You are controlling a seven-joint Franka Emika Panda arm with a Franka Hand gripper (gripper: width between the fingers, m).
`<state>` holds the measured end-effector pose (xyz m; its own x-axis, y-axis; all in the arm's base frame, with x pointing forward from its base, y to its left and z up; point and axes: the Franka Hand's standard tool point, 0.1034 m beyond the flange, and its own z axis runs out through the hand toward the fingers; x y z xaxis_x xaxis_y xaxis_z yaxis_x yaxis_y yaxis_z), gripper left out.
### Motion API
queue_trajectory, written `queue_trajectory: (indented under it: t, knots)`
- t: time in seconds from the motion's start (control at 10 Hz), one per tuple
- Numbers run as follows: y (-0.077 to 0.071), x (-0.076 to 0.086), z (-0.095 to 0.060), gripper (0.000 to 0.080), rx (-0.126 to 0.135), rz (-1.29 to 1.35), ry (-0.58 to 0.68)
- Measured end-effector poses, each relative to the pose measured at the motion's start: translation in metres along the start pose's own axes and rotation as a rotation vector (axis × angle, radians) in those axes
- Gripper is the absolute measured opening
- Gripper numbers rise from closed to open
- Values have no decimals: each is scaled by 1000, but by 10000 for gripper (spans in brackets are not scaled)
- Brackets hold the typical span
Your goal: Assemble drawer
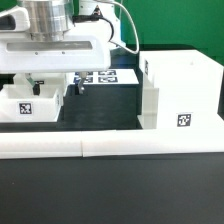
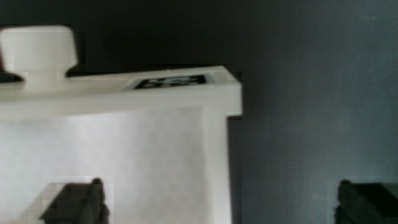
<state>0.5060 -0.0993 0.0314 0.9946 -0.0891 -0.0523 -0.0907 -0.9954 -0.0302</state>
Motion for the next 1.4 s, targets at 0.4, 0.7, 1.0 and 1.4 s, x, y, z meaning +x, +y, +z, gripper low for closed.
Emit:
queue_trajectory:
  t: [0.4, 0.7, 1.0, 1.4]
  knots:
    - [-1, -5, 23, 649, -19, -17, 1]
    - [-6, -8, 26, 623, -19, -58, -7]
    - [-6, -8, 26, 262, -19, -57, -7]
    - [-6, -8, 26, 40, -19, -57, -7]
